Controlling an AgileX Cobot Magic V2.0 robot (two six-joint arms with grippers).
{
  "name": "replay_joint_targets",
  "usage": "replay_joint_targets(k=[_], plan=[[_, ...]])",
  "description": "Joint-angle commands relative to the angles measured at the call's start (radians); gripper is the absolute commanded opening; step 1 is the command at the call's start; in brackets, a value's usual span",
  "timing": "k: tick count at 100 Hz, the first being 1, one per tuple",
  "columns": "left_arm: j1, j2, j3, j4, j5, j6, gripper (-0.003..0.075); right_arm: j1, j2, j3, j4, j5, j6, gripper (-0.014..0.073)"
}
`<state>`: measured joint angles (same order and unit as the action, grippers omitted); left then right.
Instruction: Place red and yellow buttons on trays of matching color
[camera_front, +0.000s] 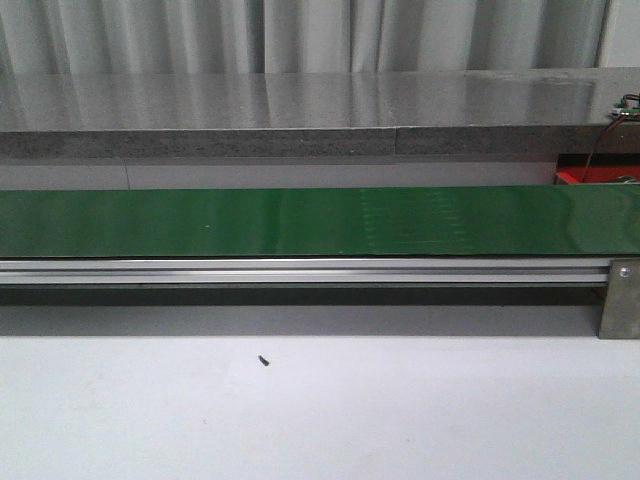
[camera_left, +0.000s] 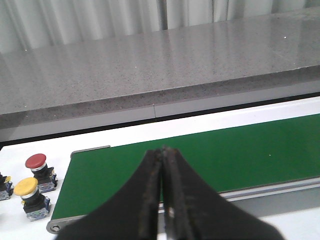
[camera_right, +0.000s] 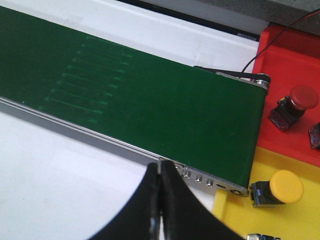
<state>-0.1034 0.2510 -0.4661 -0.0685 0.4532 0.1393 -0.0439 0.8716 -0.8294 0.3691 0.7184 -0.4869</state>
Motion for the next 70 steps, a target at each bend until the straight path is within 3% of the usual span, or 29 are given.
replay_joint_targets(k=[1, 14, 21, 35, 46, 57, 70], plan=[[-0.007, 0.009, -0.025, -0.008, -0.072, 0.002, 0.0155, 0.002, -0.007, -0.024, 0.03, -0.047, -0.01, -0.0095], [-0.007, 0.009, -0.025, -0.008, -0.072, -0.004, 0.0429, 0.002, -0.006, -0.024, 0.035, -0.047, -0.01, -0.0095], [-0.007, 0.009, -0.025, -0.006, -0.076, -0.044, 0.051, 0.002, -0.006, -0.024, 0.038, -0.044, -0.01, -0.0095], [-0.007, 0.025, -0.051, 0.051, -0.076, -0.139, 0.0512, 0.002, -0.006, -0.024, 0.038, -0.031, -0.01, -0.0095], [-0.007, 0.102, -0.122, 0.224, -0.028, -0.335, 0.0512, 0.002, -0.006, -0.024, 0.038, -0.029, -0.01, -0.0095], [-0.007, 0.229, -0.237, 0.476, 0.131, -0.576, 0.0512, 0.002, -0.006, -0.024, 0.042, -0.029, -0.01, -0.0095], [-0.007, 0.423, -0.376, 0.624, 0.299, -0.641, 0.0512, 0.002, -0.006, -0.024, 0.046, -0.029, -0.01, -0.0095]])
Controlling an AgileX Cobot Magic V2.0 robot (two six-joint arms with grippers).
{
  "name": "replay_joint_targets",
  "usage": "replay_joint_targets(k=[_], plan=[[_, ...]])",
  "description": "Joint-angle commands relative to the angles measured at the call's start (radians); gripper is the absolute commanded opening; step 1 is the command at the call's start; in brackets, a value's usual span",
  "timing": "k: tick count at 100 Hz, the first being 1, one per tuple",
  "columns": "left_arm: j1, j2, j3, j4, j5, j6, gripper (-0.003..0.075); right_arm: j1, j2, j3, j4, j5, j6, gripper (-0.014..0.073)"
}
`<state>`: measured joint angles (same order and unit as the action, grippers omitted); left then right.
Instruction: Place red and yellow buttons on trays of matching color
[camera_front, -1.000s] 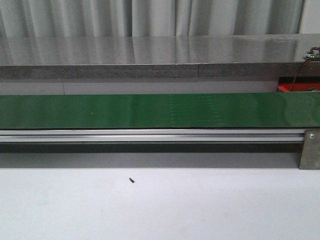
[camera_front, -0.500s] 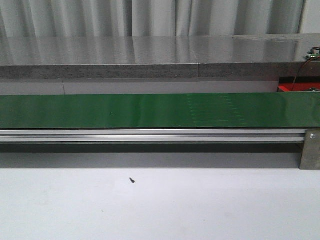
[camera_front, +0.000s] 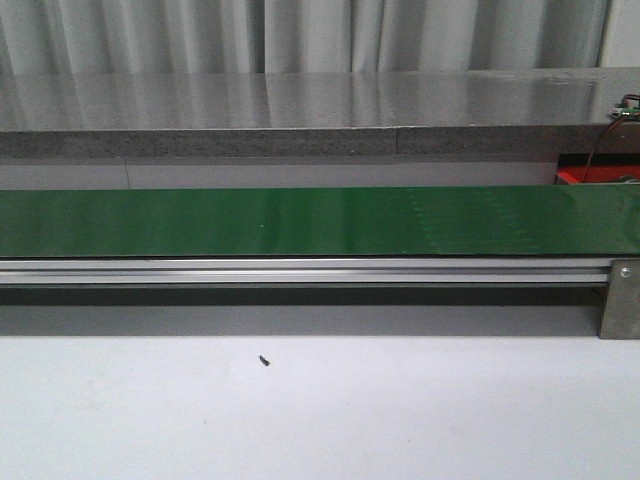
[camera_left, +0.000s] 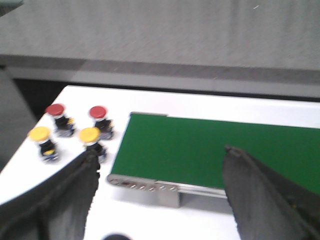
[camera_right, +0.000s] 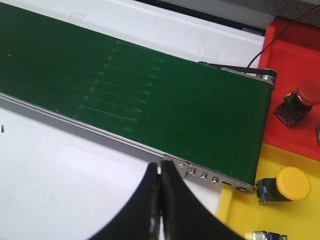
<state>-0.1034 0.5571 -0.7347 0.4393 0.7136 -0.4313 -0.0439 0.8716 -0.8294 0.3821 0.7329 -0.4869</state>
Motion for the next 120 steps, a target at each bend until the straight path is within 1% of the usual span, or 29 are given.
replay_joint_targets(k=[1, 9, 28, 43, 49, 54, 66, 76, 83, 90, 98, 107, 120], plan=[[-0.007, 0.128, -0.123, 0.119, 0.044, -0.071, 0.0512, 0.002, -0.006, -0.024, 0.033, -0.044, -0.01, -0.0095], [-0.007, 0.247, -0.206, 0.145, 0.082, -0.071, 0.0512, 0.002, -0.006, -0.024, 0.033, -0.044, -0.01, -0.0095], [-0.002, 0.471, -0.385, 0.16, 0.065, -0.074, 0.0512, 0.002, -0.006, -0.024, 0.033, -0.042, -0.01, -0.0095], [0.076, 0.606, -0.509, 0.127, 0.004, -0.074, 0.0512, 0.002, -0.006, -0.024, 0.033, -0.041, -0.01, -0.0095], [0.126, 0.656, -0.549, 0.089, -0.005, -0.065, 0.0512, 0.002, -0.006, -0.024, 0.033, -0.04, -0.01, -0.0095], [0.169, 0.69, -0.581, 0.033, -0.008, -0.018, 0.0512, 0.002, -0.006, -0.024, 0.033, -0.038, -0.01, -0.0095], [0.289, 0.765, -0.63, -0.179, -0.045, 0.15, 0.0512, 0.002, -0.006, -0.024, 0.033, -0.036, -0.01, -0.0095], [0.391, 0.824, -0.638, -0.349, -0.085, 0.23, 0.0512, 0.002, -0.006, -0.024, 0.033, -0.036, -0.01, -0.0095], [0.455, 0.87, -0.638, -0.428, -0.098, 0.277, 0.0512, 0.002, -0.006, -0.024, 0.033, -0.036, -0.01, -0.0095], [0.506, 0.92, -0.638, -0.47, -0.11, 0.315, 0.0512, 0.002, -0.006, -0.024, 0.033, -0.036, -0.01, -0.0095], [0.544, 0.98, -0.639, -0.477, -0.124, 0.337, 0.0512, 0.002, -0.006, -0.024, 0.033, -0.036, -0.01, -0.0095], [0.561, 1.045, -0.648, -0.475, -0.138, 0.36, 0.0512, 0.002, -0.006, -0.024, 0.033, -0.036, -0.01, -0.0095], [0.561, 1.136, -0.686, -0.473, -0.136, 0.383, 0.0512, 0.002, -0.006, -0.024, 0.034, -0.036, -0.01, -0.0095]])
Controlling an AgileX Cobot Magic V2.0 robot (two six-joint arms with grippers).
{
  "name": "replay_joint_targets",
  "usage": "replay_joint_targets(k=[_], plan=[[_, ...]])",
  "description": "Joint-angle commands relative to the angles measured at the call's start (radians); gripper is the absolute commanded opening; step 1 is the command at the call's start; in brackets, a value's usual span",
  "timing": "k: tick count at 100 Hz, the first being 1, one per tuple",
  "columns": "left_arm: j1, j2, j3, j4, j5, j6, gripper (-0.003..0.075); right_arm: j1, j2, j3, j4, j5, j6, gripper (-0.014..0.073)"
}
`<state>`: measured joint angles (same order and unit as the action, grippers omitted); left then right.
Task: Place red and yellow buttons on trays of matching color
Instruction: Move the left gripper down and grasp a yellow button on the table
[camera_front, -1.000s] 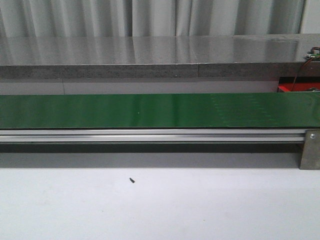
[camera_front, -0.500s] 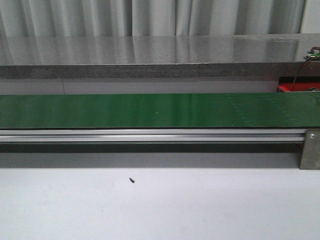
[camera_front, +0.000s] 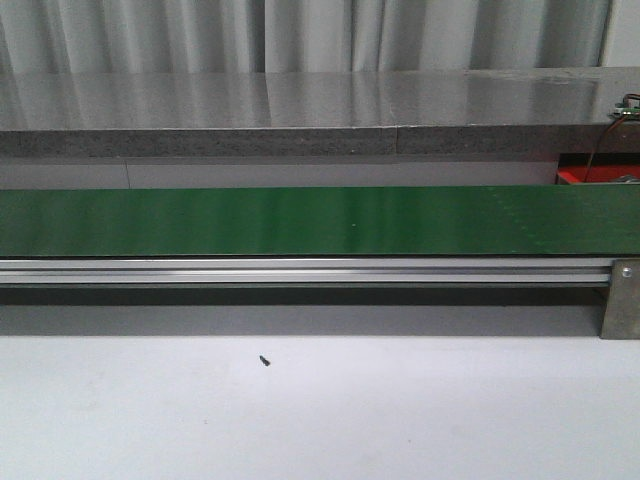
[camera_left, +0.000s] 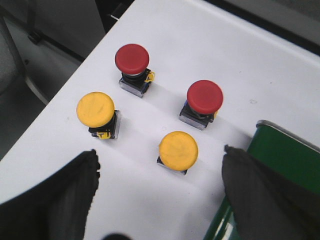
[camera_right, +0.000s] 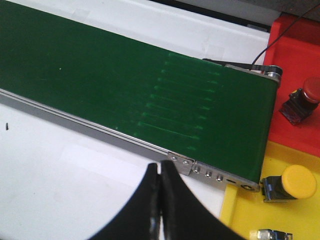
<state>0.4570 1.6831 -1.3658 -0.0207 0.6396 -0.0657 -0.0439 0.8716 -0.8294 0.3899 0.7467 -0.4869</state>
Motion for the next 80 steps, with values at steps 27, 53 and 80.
replay_joint_targets(k=[27, 53, 80], plan=[[0.001, 0.151, -0.132, -0.015, -0.051, 0.03, 0.0512, 0.002, -0.006, -0.024, 0.026, -0.037, -0.01, -0.0095], [-0.028, 0.212, -0.132, -0.017, -0.077, 0.039, 0.0512, 0.002, -0.006, -0.024, 0.026, -0.038, -0.01, -0.0095], [-0.055, 0.264, -0.136, -0.017, -0.108, 0.052, 0.0512, 0.002, -0.006, -0.024, 0.026, -0.037, -0.01, -0.0095]])
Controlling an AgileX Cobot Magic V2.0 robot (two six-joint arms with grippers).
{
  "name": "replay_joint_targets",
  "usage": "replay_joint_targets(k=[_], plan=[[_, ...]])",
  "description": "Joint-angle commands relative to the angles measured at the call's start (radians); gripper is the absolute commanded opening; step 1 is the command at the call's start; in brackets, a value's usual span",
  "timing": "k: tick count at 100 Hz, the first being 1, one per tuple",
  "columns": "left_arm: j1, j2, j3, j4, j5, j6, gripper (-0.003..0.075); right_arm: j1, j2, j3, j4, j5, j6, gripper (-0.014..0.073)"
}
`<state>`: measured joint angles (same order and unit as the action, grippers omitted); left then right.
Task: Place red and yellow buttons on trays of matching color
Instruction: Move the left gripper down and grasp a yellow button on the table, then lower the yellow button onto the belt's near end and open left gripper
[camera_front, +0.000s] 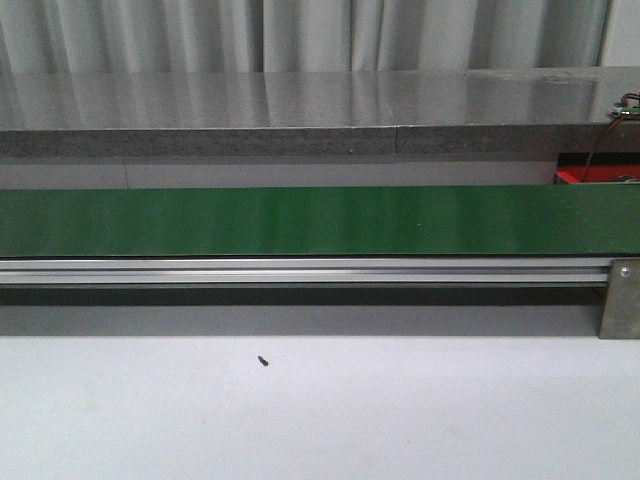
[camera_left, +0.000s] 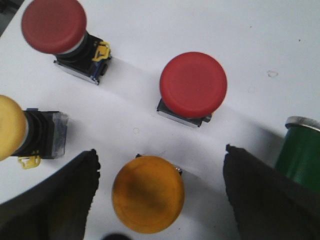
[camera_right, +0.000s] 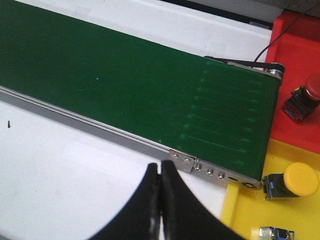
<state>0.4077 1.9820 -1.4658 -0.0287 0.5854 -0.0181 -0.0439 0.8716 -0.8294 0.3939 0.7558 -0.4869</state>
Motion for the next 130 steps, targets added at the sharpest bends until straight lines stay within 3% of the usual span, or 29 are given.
replay_joint_targets(k=[1, 31, 39, 63, 79, 109, 130], plan=[[-0.006, -0.033, -0.036, -0.009, -0.054, 0.005, 0.0512, 0.002, -0.006, -0.024, 0.022, -0.046, -0.01, -0.0095], [-0.007, 0.009, -0.047, -0.009, -0.058, 0.006, 0.0492, 0.001, -0.006, -0.024, 0.022, -0.046, -0.01, -0.0095], [-0.007, 0.009, -0.047, -0.009, -0.058, 0.006, 0.0433, 0.001, -0.006, -0.024, 0.022, -0.046, -0.01, -0.0095], [-0.007, 0.009, -0.047, -0.007, -0.034, 0.006, 0.0156, 0.001, -0.006, -0.024, 0.022, -0.046, -0.01, -0.0095], [-0.007, -0.012, -0.047, -0.007, -0.005, 0.006, 0.0066, 0.001, -0.006, -0.024, 0.022, -0.046, -0.01, -0.0095], [-0.022, -0.206, -0.047, -0.015, 0.096, 0.018, 0.0029, 0.001, -0.006, -0.024, 0.022, -0.046, -0.01, -0.0095], [-0.079, -0.309, -0.035, -0.098, 0.156, 0.069, 0.0029, 0.001, -0.006, -0.024, 0.022, -0.046, -0.01, -0.0095]])
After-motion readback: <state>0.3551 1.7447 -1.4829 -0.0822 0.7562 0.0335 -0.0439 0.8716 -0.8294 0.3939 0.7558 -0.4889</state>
